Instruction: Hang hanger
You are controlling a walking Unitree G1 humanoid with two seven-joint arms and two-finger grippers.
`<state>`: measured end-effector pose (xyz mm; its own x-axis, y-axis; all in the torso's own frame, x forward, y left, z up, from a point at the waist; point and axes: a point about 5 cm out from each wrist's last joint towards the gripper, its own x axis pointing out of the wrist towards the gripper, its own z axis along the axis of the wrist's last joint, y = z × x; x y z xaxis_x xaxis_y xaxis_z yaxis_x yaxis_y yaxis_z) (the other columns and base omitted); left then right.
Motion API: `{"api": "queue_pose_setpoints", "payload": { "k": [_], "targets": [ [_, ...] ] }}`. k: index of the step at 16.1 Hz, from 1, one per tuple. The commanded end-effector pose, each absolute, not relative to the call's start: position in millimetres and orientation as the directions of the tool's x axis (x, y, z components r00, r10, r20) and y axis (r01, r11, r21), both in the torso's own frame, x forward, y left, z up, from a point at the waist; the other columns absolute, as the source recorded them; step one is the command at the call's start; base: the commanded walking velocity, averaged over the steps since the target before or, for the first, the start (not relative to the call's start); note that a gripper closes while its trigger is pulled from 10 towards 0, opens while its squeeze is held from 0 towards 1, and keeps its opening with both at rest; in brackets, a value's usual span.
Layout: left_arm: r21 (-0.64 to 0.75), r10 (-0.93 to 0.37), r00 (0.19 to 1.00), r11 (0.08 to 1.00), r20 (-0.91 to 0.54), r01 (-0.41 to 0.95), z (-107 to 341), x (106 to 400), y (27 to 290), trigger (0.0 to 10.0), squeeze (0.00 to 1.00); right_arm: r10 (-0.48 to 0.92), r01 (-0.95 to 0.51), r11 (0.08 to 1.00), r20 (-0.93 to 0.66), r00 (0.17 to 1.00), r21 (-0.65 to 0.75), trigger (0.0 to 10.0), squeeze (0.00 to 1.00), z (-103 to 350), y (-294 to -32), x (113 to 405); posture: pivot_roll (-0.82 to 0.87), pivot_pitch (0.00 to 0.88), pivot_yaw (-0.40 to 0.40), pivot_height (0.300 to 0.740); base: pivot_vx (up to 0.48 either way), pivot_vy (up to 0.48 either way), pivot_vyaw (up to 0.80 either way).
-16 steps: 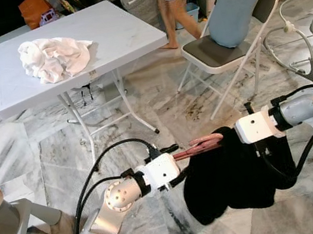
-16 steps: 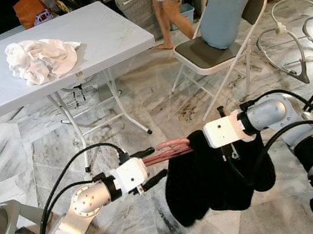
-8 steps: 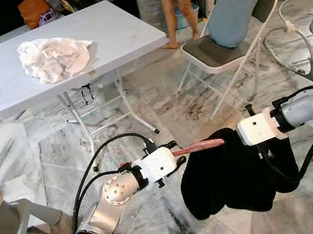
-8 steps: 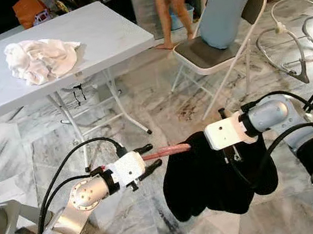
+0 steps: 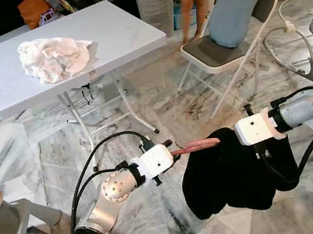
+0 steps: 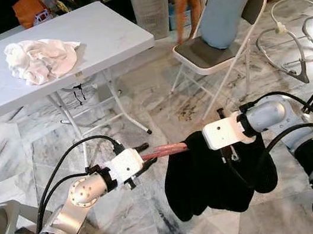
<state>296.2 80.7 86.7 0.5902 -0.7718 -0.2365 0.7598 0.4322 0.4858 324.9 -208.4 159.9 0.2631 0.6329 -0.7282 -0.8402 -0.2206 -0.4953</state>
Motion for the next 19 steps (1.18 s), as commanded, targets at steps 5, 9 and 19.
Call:
{"api": "queue_pose_setpoints", "payload": {
  "k": [5,9,19],
  "targets": [
    [0.481,-0.755,0.590,0.419,-0.286,0.770,88.6,302.8,83.9,10.0,1.00,0.685,-0.776,-0.244,-0.670,0.286,-0.581,10.0,0.00,178.8,-192.1,330.6,-0.13,0.051,0.067,0.740,0.000,0.000,0.00],
    [0.482,-0.761,0.558,0.371,-0.333,0.794,86.2,303.3,79.3,10.0,0.00,0.681,-0.779,-0.255,-0.678,0.276,-0.573,10.0,0.00,177.4,-191.6,328.8,-0.14,0.044,0.076,0.740,0.000,0.000,0.00],
    [0.566,-0.688,0.677,0.460,-0.260,0.684,101.7,307.7,74.8,10.0,0.00,0.609,-0.733,-0.183,-0.661,0.438,-0.655,10.0,0.00,172.8,-195.0,345.2,-0.13,0.039,0.080,0.740,0.000,0.000,0.00]
  ]
}}
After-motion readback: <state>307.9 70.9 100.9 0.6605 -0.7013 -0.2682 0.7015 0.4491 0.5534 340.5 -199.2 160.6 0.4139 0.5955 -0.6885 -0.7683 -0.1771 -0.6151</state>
